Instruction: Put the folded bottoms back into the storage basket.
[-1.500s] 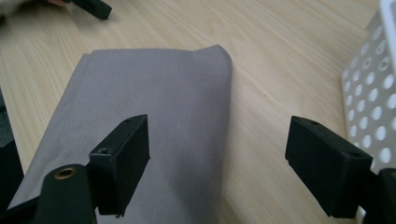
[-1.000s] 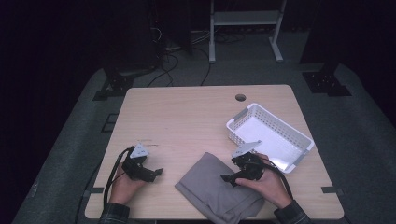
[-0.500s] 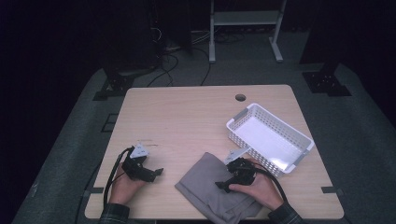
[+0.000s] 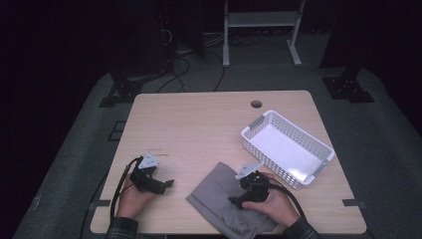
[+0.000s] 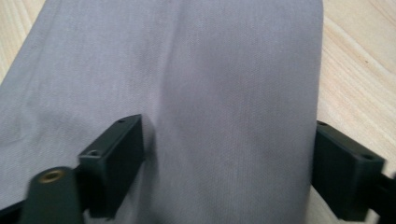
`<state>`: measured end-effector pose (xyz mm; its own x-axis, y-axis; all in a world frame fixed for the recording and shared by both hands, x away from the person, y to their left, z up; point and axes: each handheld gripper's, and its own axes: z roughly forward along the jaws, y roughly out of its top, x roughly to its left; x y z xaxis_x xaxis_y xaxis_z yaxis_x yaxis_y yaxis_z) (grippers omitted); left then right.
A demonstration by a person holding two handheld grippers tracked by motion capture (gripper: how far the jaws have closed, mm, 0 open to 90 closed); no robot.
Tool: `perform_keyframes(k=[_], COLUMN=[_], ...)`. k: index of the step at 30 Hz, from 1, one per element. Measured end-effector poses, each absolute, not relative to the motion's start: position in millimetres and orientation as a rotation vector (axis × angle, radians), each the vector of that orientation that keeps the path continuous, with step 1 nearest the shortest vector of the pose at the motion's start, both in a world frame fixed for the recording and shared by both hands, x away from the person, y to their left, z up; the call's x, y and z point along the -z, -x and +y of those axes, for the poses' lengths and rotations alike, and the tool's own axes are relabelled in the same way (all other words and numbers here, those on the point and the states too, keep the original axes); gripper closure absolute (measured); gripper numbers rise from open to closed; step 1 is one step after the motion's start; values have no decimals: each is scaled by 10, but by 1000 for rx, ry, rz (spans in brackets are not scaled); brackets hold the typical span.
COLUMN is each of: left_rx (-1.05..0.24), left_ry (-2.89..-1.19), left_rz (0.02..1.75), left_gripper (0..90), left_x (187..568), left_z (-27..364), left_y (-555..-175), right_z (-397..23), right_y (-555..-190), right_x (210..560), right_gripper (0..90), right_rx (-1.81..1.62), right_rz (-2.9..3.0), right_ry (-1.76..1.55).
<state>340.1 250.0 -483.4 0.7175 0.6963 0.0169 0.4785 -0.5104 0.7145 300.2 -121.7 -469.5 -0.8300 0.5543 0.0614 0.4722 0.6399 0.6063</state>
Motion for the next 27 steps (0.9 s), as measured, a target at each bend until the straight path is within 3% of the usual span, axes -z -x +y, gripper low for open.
perform_keyframes(k=[5, 14, 27], left_rx=[-394, -395, -395], left_ry=[-2210, -2209, -2208], left_rz=[887, 887, 889], left_gripper=[0, 0, 0], left_x=[4833, 4834, 4833], left_z=[2500, 2500, 2495], left_y=[-3401, -3401, -3407], right_z=[-1236, -1256, -1236], right_y=[-2981, -2969, -2978], right_x=[4664, 4659, 4575], right_gripper=[425, 637, 681], right_rx=[-989, -1042, -1016], right_rz=[2740, 2761, 2764], right_ry=[-849, -905, -898])
